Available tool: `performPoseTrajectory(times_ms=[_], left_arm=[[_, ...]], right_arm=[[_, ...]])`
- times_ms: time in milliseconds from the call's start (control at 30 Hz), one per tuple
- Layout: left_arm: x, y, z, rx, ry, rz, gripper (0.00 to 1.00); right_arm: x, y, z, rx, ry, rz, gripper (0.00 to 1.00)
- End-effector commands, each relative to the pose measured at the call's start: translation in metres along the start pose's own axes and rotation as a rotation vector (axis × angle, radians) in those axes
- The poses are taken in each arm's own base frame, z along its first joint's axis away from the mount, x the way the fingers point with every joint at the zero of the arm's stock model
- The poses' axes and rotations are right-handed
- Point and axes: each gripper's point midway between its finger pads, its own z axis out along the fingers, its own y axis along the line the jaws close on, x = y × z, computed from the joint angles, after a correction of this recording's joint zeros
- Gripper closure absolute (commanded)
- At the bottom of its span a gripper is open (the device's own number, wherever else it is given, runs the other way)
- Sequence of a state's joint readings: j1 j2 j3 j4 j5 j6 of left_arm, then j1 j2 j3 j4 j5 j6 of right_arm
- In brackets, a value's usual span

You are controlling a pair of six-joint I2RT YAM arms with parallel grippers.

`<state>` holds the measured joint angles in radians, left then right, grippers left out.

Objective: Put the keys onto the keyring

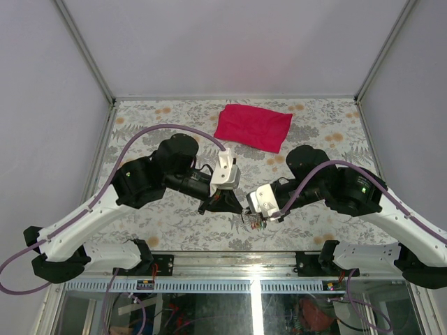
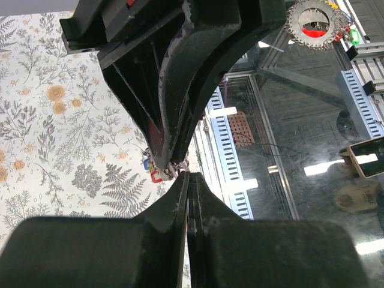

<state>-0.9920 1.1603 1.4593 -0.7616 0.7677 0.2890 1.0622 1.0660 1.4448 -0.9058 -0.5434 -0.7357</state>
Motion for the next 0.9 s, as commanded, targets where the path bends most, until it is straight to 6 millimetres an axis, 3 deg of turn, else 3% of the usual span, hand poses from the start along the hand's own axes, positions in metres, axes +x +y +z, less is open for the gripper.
performPoseTrajectory(times_ms=[0, 400, 867], left_arm=[[-0.008, -0.006, -0.006, 0.020, -0.013, 0.032, 1.00], [-0.014, 0.002, -0.016, -0.082, -0.034, 0.051, 1.00], [-0.031, 0.002, -0.028, -0.155, -0.132, 0.057, 0.91]], right_arm=[[-0.019, -0.007, -0.012, 0.038, -0.049, -0.034, 0.99], [-0.015, -0.010, -0.016, 0.107, -0.056, -0.007, 0.99], [-0.009, -0.047, -0.028, 0.339, -0.029, -0.076, 1.00]])
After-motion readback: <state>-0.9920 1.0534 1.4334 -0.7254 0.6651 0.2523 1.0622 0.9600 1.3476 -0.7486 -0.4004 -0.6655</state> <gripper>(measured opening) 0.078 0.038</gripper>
